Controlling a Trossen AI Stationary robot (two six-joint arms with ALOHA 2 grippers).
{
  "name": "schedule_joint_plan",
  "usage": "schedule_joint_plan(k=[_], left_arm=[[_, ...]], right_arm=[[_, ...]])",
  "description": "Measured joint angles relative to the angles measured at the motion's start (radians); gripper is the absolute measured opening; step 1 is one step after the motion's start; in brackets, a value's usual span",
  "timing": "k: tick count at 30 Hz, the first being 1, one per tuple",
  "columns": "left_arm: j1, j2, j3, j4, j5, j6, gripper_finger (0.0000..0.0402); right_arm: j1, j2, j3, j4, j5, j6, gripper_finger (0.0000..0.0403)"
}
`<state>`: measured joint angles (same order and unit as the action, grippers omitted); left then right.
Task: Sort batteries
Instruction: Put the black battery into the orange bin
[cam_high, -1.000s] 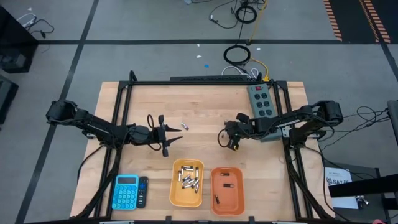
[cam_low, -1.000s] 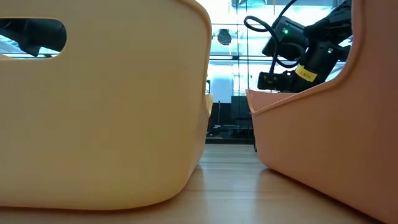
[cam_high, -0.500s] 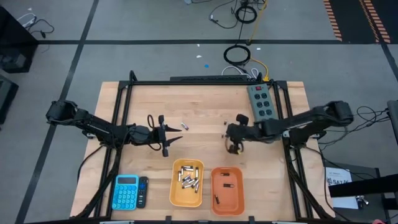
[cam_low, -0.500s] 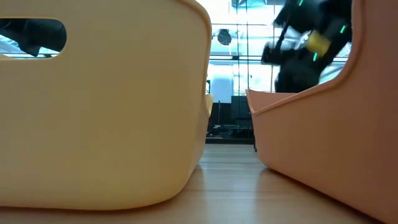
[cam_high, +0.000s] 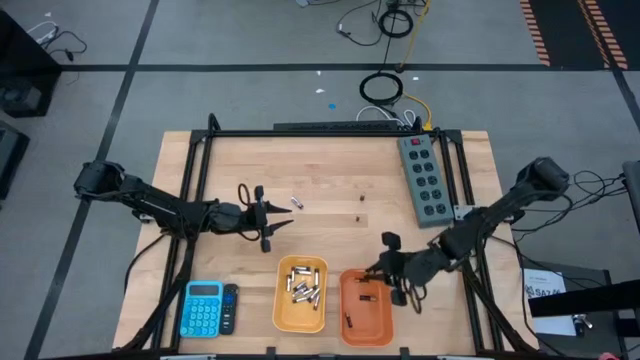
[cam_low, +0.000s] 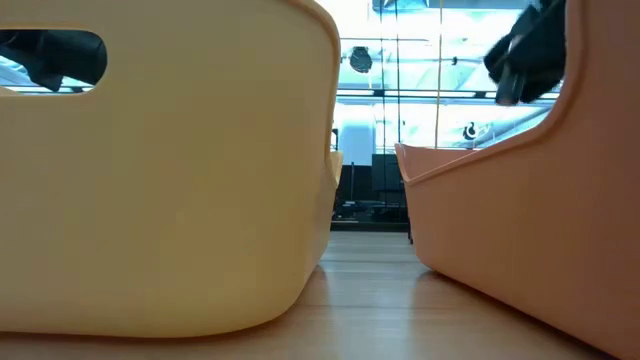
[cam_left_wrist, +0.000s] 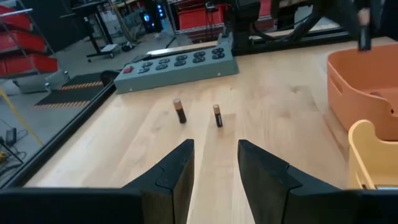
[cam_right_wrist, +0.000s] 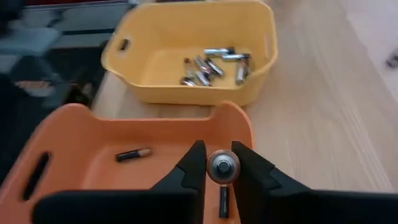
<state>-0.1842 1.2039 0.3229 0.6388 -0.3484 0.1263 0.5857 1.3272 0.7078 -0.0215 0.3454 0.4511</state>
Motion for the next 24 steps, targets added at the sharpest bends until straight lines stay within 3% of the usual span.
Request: schedule_joint_plan(k=[6,9,14,17,24], left_arm=[[-0.008,0.000,0.000,0.008,0.001,-0.012,0.0134],[-0.008,0.000,0.000,0.010,0.001,-0.007,0.0134],[-0.008,0.000,0.000,0.009,0.001,0.003,0.0134],[-0.008,0.000,0.000,0.009,0.001,0.006,0.0134],[-0.008,0.000,0.000,0.004,0.001,0.003,0.0134]], right_arm=[[0.012,-0.001,0.000,0.004,0.070,0.055,0.0152],[-0.019,-0.057,0.000,-0.011,0.125,0.024,0.0183],[-0.137,-0.114,0.000,-0.093,0.230,-0.014,0.0183],[-0.240,-0.102,0.000,-0.122,0.229,-0.063,0.0171],[-0.431,-0.038,0.000,-0.098,0.050,-0.181,0.0162]])
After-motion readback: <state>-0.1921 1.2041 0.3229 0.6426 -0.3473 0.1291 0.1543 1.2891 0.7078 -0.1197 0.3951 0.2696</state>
